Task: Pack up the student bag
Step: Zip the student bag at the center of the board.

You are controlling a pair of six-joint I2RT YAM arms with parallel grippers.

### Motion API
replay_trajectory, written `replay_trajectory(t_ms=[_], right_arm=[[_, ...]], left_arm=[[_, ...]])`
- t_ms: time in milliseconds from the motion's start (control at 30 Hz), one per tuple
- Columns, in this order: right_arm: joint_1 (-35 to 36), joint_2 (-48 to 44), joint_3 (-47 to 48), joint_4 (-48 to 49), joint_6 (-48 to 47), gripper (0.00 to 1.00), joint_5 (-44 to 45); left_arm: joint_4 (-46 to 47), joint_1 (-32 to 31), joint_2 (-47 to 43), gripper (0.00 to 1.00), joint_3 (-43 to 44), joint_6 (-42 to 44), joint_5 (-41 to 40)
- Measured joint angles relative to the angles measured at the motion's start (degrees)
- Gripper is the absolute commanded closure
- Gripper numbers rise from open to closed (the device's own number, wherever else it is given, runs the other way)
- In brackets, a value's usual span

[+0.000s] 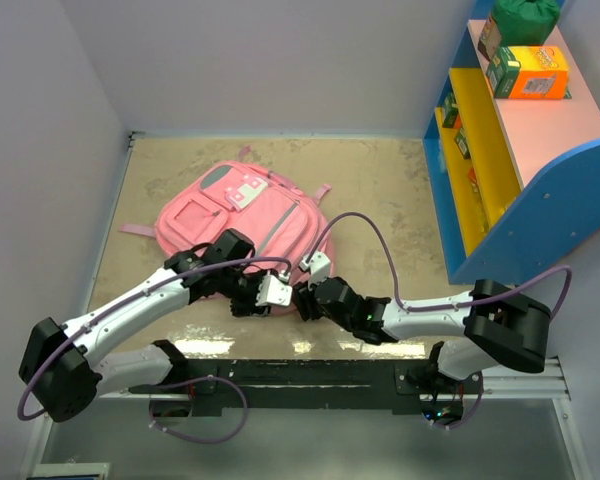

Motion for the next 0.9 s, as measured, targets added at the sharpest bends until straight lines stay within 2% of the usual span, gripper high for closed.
replay_trajectory(t_ms=[133, 300, 333, 433, 500, 533, 700, 800, 833, 900], right_arm=[[-0.2, 0.0, -0.4, 0.5, 1.1, 0.51, -0.1], [-0.2, -0.2, -1.2, 1.4, 2.8, 0.39, -0.1], [-0.2, -0.2, -1.2, 1.4, 3.1, 0.39, 0.0], [-0.1, -0.2, -1.2, 1.6, 3.7, 0.40, 0.0], [-0.1, -0.2, -1.3, 1.6, 4.0, 0.42, 0.2], [-0.1, -0.2, -1.3, 1.6, 4.1, 0.46, 0.2], [-0.1, -0.1, -1.2, 1.5, 4.1, 0.60, 0.7], [0.0, 0.0, -1.2, 1.5, 4.2, 0.74, 0.9], [0.2, 0.0, -1.2, 1.6, 4.3, 0.85, 0.9], [0.6, -0.1, -1.2, 1.6, 4.3, 0.95, 0.8]], left_arm=[[3.9, -1.1, 0.1, 0.45, -2.0, -1.5, -1.8], [8.4, -1.7, 0.6, 0.53, -3.7, -2.8, -5.1], [9.2, -1.9, 0.6, 0.66, -4.0, -3.0, -5.9], [12.0, -2.1, 0.7, 0.86, -4.9, -3.4, -8.8], [13.3, -2.1, 0.8, 0.90, -5.4, -3.9, -10.2], [13.7, -2.1, 0.8, 0.94, -5.5, -4.0, -10.8], [14.1, -2.2, 0.8, 0.97, -5.5, -4.9, -11.8], [13.9, -2.3, 0.8, 0.99, -5.3, -5.3, -12.2], [13.8, -2.3, 0.8, 1.00, -5.2, -5.5, -12.3], [13.5, -2.3, 0.7, 1.00, -4.9, -6.0, -12.5]])
